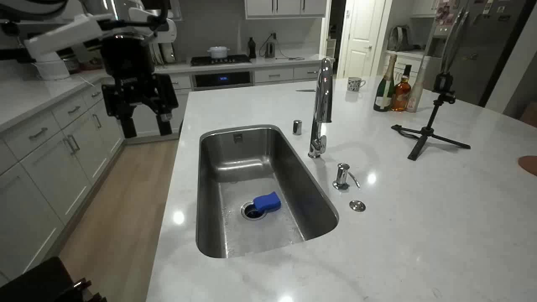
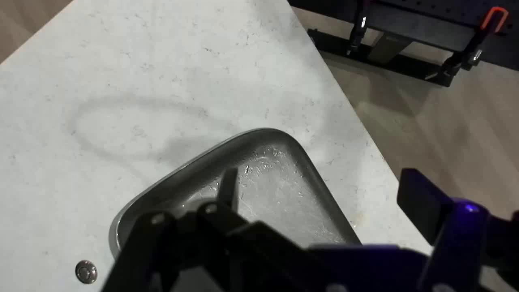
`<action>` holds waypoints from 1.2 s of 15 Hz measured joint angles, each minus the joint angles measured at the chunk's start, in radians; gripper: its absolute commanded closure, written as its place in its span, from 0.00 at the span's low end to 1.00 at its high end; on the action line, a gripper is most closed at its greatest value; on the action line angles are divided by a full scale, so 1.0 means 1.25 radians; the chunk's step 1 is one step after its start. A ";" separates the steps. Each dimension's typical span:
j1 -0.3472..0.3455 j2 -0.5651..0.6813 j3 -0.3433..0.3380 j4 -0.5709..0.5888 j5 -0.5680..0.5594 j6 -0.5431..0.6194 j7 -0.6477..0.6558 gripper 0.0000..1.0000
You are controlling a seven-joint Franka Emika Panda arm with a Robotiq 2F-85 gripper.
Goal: Pull the faucet head
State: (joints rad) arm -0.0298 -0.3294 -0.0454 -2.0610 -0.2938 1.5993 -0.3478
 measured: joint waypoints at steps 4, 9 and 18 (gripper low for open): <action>0.000 0.000 0.000 0.000 0.000 0.000 0.000 0.00; 0.001 0.000 -0.004 0.000 0.000 0.010 0.000 0.00; -0.023 0.044 -0.102 0.004 -0.033 0.224 -0.034 0.00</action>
State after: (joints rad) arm -0.0591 -0.2742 -0.1724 -2.0559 -0.3353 1.8799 -0.3905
